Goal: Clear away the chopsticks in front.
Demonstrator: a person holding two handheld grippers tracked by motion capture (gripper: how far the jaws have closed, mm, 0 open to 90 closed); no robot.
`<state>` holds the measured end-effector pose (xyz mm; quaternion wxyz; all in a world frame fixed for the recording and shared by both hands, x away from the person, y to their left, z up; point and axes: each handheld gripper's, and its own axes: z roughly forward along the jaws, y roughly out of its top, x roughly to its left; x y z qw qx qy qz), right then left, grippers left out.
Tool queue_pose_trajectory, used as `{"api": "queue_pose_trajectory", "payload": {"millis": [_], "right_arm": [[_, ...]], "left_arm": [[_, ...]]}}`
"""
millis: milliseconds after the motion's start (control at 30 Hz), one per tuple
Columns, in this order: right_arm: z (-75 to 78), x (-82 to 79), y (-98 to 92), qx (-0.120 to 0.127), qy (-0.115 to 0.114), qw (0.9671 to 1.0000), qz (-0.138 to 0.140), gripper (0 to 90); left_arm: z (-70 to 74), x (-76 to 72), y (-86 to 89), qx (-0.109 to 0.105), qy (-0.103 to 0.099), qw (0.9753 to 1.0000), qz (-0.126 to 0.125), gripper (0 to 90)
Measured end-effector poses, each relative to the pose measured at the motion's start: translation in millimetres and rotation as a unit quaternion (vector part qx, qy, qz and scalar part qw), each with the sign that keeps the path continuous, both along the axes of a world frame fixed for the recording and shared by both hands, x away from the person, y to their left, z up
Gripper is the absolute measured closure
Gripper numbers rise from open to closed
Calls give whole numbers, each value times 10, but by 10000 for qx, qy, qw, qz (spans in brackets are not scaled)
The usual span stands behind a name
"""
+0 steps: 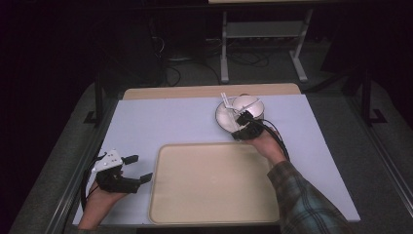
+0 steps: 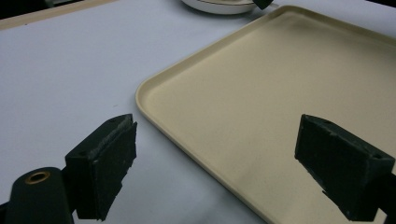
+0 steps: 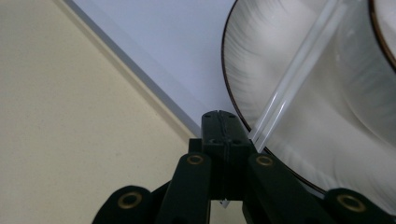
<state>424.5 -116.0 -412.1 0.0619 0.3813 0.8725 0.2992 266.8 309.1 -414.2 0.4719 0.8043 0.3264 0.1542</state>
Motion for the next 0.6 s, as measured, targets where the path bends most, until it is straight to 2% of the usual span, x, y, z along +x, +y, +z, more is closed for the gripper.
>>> {"api": "queue_pose_trajectory", "payload": {"millis": [600], "right_arm": [[6,2,-209,-209,7,9997,-113,894]], "left_arm": [[-2,1,1,-3,4,10000,-4,119]]}}
